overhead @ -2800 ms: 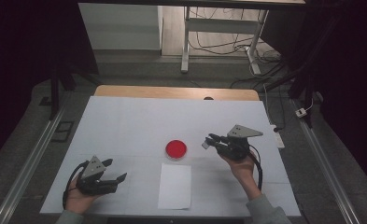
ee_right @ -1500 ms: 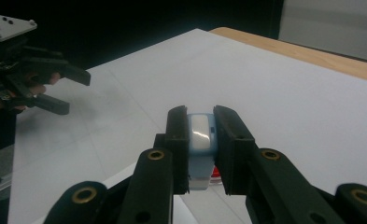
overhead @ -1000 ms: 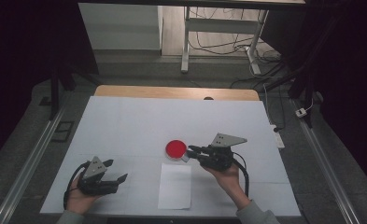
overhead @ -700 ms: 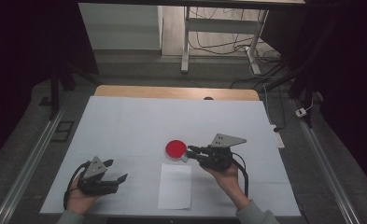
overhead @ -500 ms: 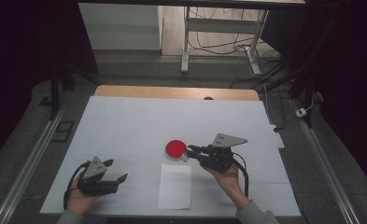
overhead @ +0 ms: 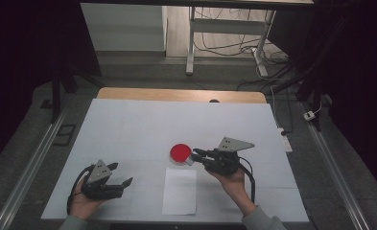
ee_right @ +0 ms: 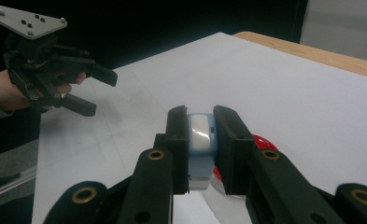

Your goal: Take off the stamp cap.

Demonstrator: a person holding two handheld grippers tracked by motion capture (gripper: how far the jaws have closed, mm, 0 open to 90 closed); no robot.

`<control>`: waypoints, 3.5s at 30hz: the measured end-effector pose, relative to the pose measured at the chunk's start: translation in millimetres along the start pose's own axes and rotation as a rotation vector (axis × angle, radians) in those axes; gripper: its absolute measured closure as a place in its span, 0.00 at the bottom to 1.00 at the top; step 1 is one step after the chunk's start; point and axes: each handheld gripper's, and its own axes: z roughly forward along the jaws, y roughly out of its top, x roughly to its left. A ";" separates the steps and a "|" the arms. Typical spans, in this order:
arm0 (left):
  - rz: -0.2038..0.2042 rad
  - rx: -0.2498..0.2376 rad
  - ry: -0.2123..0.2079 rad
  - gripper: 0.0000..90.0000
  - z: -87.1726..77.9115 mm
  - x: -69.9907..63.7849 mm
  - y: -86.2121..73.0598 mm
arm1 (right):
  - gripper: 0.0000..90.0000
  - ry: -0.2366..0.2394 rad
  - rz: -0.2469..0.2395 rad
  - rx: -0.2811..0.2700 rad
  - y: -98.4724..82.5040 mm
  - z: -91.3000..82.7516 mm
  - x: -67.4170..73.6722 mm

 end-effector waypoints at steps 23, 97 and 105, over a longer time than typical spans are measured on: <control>0.016 -0.040 -0.048 0.25 4.7 -10.0 51.0 | 0.84 -0.010 0.015 -0.024 1.4 -7.7 1.1; 0.136 -0.018 -0.181 0.25 71.3 -74.2 104.4 | 0.84 -0.054 0.017 -0.047 -4.5 -1.3 5.8; 0.137 -0.020 -0.164 0.25 77.4 -80.4 102.8 | 0.84 -0.055 0.032 -0.059 -5.7 -0.3 6.2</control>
